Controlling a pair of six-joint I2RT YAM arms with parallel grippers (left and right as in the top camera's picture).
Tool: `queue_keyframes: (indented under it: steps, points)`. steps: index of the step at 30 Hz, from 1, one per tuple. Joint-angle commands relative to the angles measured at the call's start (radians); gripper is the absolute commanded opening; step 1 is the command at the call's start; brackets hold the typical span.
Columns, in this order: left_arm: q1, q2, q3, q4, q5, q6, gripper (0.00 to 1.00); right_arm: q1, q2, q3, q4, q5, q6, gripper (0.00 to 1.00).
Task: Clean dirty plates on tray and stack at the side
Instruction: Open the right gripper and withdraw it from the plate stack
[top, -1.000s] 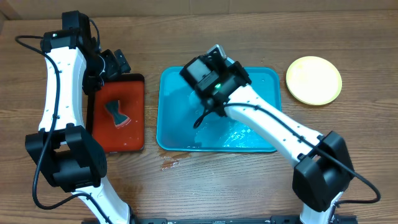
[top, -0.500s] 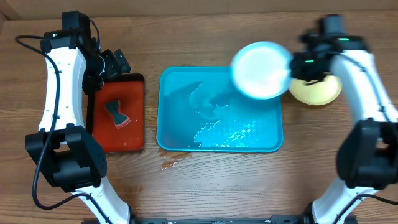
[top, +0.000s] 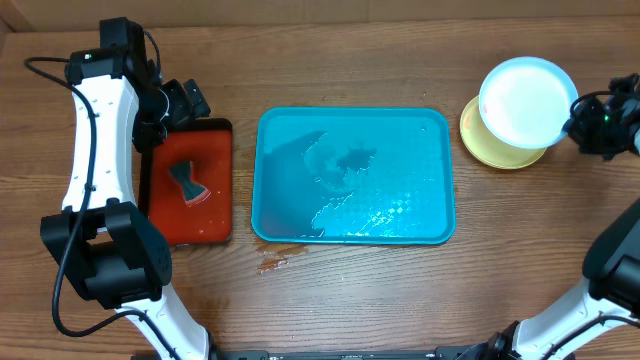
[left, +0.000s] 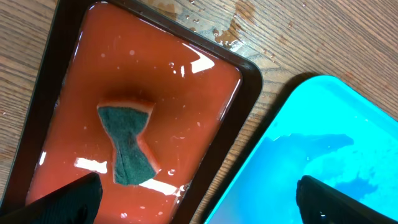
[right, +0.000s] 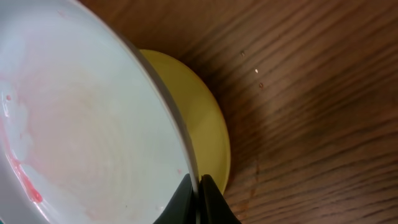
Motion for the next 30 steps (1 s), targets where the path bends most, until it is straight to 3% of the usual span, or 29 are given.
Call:
queue_keyframes:
  steps: [1,10,12,18,23,30]
  points:
    - [-0.007,-0.007,0.016,-0.002,0.01,0.014,1.0,0.002,0.039,-0.025,0.019,0.005,0.034,0.04]
    - [-0.007,-0.007,0.016,-0.002,0.01,0.014,1.0,0.019,0.093,-0.029,0.042,0.042,0.034,0.04]
    - [-0.007,-0.007,0.016,-0.002,0.01,0.014,1.0,0.019,0.105,-0.029,0.042,0.041,0.037,0.14]
    - [-0.007,-0.007,0.016,-0.002,0.01,0.014,1.0,0.043,0.117,-0.028,0.02,0.0,0.025,0.28]
    - [-0.007,-0.007,0.016,-0.002,0.011,0.014,1.0,0.097,0.115,-0.027,-0.015,-0.118,-0.013,0.36]
    - [-0.007,-0.007,0.016,-0.002,0.01,0.014,1.0,0.233,0.024,-0.027,-0.053,-0.125,-0.012,0.47]
